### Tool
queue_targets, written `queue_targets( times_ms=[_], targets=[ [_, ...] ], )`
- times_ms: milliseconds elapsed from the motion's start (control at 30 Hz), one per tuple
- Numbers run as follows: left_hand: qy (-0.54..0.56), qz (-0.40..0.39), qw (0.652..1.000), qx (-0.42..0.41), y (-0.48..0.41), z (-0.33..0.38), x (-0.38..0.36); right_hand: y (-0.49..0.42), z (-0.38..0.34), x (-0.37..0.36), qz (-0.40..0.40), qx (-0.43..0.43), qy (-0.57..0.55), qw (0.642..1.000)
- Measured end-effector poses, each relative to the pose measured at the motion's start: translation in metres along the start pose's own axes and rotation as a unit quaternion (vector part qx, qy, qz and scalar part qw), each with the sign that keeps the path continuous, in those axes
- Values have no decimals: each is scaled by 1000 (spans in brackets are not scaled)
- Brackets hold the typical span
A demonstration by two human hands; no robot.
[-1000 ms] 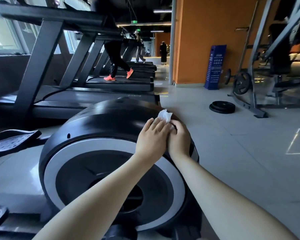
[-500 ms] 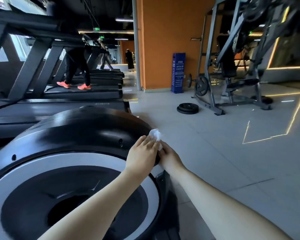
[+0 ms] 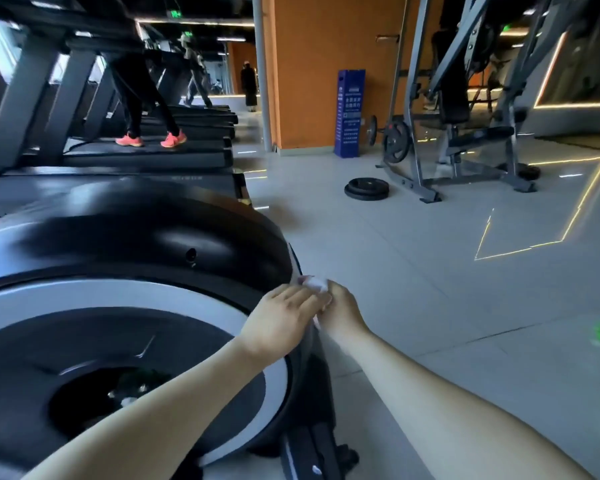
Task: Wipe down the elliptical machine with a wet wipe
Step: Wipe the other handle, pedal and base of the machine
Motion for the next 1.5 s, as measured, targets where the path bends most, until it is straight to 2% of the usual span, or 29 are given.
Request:
queue_targets(
  times_ms=[33, 133, 233, 333, 400, 467, 533, 633, 767, 867, 900, 933, 967, 1000, 1033, 1133, 1200, 1267, 1333, 1433, 1500],
  targets=[
    [35, -16, 999, -4, 12, 8, -14, 1, 17, -1, 3, -16, -1, 1000],
    [107, -65, 992, -15, 50, 33, -63, 26, 82, 9, 23, -56, 111, 992],
    [172, -151, 973, 36, 89, 54, -101, 52, 161, 9, -1, -108, 160, 981],
    [223, -310, 912, 150, 140, 59, -142, 79, 219, -2, -26, -174, 130, 976],
    [204, -374, 878, 218, 179, 53, -169, 92, 239, -9, -48, -200, 139, 969],
    [209, -399, 841, 301, 209, 45, -189, 97, 261, -14, -75, -225, 156, 959],
    [205, -418, 817, 341, 232, 46, -208, 98, 284, -19, -101, -252, 170, 947],
    [228, -405, 782, 414, 259, 41, -234, 98, 314, -31, -144, -278, 189, 931],
    [186, -406, 813, 373, 270, 48, -262, 101, 346, -47, -183, -299, 189, 917],
    [213, -324, 819, 423, 292, 45, -284, 101, 360, -52, -205, -314, 195, 906],
    [228, -339, 818, 405, 302, 46, -290, 101, 365, -54, -212, -318, 200, 902],
    [190, -373, 816, 398, 307, 48, -298, 102, 369, -56, -222, -323, 204, 897],
    [216, -400, 786, 419, 308, 57, -306, 103, 373, -58, -231, -329, 210, 891],
    [237, -386, 769, 452, 311, 64, -305, 105, 377, -60, -238, -332, 215, 887],
    [214, -442, 775, 397, 305, 75, -305, 107, 380, -61, -239, -334, 218, 885],
    [191, -425, 804, 369, 305, 87, -304, 110, 378, -61, -220, -324, 224, 892],
    [214, -419, 828, 304, 311, 108, -308, 112, 376, -62, -215, -313, 232, 896],
    [227, -418, 835, 277, 314, 117, -310, 114, 374, -62, -209, -308, 231, 899],
    [216, -391, 834, 324, 312, 102, -306, 115, 375, -62, -204, -305, 218, 904],
    [202, -368, 793, 442, 319, 74, -302, 120, 378, -62, -214, -299, 209, 906],
    [209, -361, 792, 446, 321, 79, -302, 123, 377, -62, -221, -294, 208, 906]
  ],
)
Point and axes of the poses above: each hand's wrist, its own y-axis away from the middle knuckle, its own x-axis out of the back of the hand, z = x × y, the point moved 6 cm from there along -y, towards the middle knuckle, and after that the axes turned 4 degrees about x, right-handed, at the moved point
